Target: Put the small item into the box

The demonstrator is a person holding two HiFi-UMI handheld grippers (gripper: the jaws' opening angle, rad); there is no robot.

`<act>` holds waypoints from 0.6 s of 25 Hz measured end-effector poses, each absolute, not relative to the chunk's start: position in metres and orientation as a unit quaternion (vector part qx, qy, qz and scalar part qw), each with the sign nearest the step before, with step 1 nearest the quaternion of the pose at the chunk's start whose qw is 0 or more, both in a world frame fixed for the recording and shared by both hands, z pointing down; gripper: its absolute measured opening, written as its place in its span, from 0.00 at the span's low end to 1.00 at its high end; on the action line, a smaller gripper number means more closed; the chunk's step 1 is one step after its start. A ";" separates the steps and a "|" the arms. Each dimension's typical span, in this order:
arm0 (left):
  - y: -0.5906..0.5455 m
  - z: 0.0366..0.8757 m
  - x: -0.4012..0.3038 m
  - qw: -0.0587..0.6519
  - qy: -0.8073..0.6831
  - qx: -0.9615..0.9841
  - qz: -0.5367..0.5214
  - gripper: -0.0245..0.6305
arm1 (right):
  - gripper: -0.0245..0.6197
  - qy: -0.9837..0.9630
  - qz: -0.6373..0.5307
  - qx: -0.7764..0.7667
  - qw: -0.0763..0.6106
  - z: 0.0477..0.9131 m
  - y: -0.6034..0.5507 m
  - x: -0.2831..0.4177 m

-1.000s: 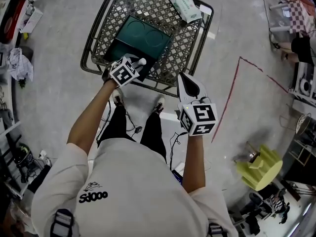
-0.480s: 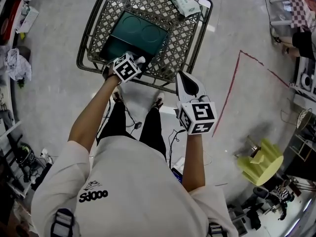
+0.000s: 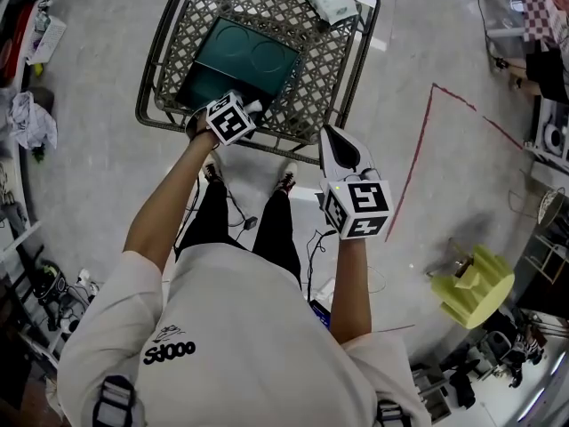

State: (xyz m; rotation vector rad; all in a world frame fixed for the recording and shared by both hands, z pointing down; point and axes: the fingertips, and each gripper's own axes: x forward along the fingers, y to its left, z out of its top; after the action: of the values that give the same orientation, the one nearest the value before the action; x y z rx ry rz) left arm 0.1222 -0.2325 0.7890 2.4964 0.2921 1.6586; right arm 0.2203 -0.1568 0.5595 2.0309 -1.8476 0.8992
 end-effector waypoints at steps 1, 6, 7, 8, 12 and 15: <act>-0.234 0.791 0.123 0.063 0.095 0.830 0.546 0.23 | 0.05 -0.634 0.309 0.698 0.126 0.559 -0.156 0.220; -0.233 0.791 0.123 0.075 0.092 0.838 0.532 0.24 | 0.05 -0.631 0.305 0.703 0.125 0.554 -0.153 0.220; -0.234 0.790 0.123 0.076 0.089 0.839 0.531 0.25 | 0.05 -0.630 0.303 0.704 0.124 0.553 -0.152 0.221; -0.234 0.790 0.123 0.076 0.087 0.840 0.530 0.26 | 0.05 -0.629 0.302 0.705 0.124 0.552 -0.150 0.221; -0.236 0.786 0.120 0.074 0.082 0.841 0.530 0.30 | 0.05 -0.626 0.298 0.710 0.125 0.548 -0.143 0.220; -0.238 0.777 0.116 0.075 0.074 0.846 0.523 0.30 | 0.05 -0.624 0.293 0.714 0.123 0.543 -0.137 0.219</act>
State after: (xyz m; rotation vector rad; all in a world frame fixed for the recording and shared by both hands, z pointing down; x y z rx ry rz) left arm 0.1156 -0.2380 0.7771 2.5380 0.2220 1.5691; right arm 0.2187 -0.1375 0.5431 2.0833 -1.8199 0.8556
